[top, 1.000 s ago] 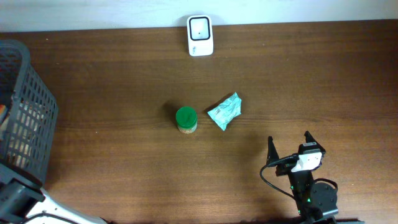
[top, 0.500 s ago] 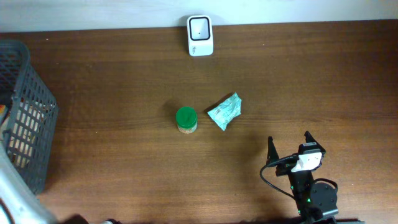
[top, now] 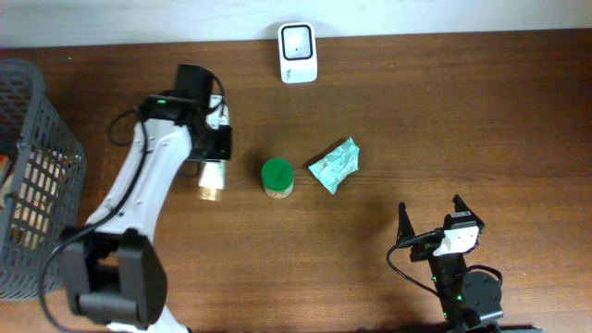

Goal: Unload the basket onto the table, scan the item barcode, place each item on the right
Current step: 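Lay the white Pantene tube left of the jar with the left gripper, then reach the left gripper into the basket and grasp the brown snack bag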

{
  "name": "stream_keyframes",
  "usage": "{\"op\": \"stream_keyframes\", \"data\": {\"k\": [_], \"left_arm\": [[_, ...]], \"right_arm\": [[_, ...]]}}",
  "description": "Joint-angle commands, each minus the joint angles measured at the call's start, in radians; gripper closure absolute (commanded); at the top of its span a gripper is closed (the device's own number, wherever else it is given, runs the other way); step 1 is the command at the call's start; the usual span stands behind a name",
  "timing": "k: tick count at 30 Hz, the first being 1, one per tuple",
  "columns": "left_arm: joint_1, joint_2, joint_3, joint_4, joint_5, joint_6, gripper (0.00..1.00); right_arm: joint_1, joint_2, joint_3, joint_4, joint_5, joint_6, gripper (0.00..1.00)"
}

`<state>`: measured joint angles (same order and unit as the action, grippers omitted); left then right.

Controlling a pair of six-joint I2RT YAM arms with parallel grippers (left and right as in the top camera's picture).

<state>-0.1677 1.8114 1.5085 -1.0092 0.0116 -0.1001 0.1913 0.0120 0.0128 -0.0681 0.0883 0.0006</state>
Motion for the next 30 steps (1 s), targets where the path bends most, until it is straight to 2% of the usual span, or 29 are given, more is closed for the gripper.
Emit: {"op": "stream_keyframes", "data": {"k": [1,5,8,9,10,11,13,16,18,19,21,24,26,30], "left_arm": [[-0.051,0.08,0.01,0.047,0.079,-0.082,1.0],[-0.055,0.154,0.01,0.05,0.079,-0.102,1.0],[-0.055,0.186,0.01,0.046,0.08,-0.163,1.0],[-0.055,0.185,0.011,0.051,0.082,-0.162,0.83],[-0.055,0.184,0.02,0.05,0.093,-0.161,0.46],[-0.055,0.183,0.029,0.05,0.118,-0.161,0.3],[-0.053,0.183,0.059,0.047,0.15,-0.161,0.19],[-0.048,0.155,0.19,0.0,0.15,-0.142,0.18],[-0.021,0.128,0.303,-0.04,0.15,-0.142,0.04],[0.016,0.105,0.392,-0.079,0.15,-0.141,0.01],[0.085,0.075,0.509,-0.135,0.15,-0.129,0.01],[0.258,0.038,0.687,-0.216,0.149,-0.055,0.01],[0.468,0.013,0.801,-0.254,0.149,-0.055,0.01],[0.809,0.019,0.795,-0.265,0.096,-0.064,0.01]], "right_arm": [[0.005,-0.006,-0.007,-0.005,0.002,0.007,0.02],[0.005,-0.006,-0.007,-0.005,0.002,0.007,0.02],[0.005,-0.006,-0.007,-0.005,0.002,0.007,0.02],[0.005,-0.006,-0.007,-0.005,0.002,0.007,0.02],[0.005,-0.006,-0.007,-0.005,0.002,0.007,0.02],[0.005,-0.006,-0.007,-0.005,0.002,0.007,0.02],[0.005,-0.006,-0.007,-0.005,0.002,0.007,0.02],[0.005,-0.006,-0.007,-0.005,0.002,0.007,0.02],[0.005,-0.006,-0.007,-0.005,0.002,0.007,0.02],[0.005,-0.006,-0.007,-0.005,0.002,0.007,0.02],[0.005,-0.006,-0.007,-0.005,0.002,0.007,0.02],[0.005,-0.006,-0.007,-0.005,0.002,0.007,0.02],[0.005,-0.006,-0.007,-0.005,0.002,0.007,0.02],[0.005,-0.006,-0.007,-0.005,0.002,0.007,0.02]]}}
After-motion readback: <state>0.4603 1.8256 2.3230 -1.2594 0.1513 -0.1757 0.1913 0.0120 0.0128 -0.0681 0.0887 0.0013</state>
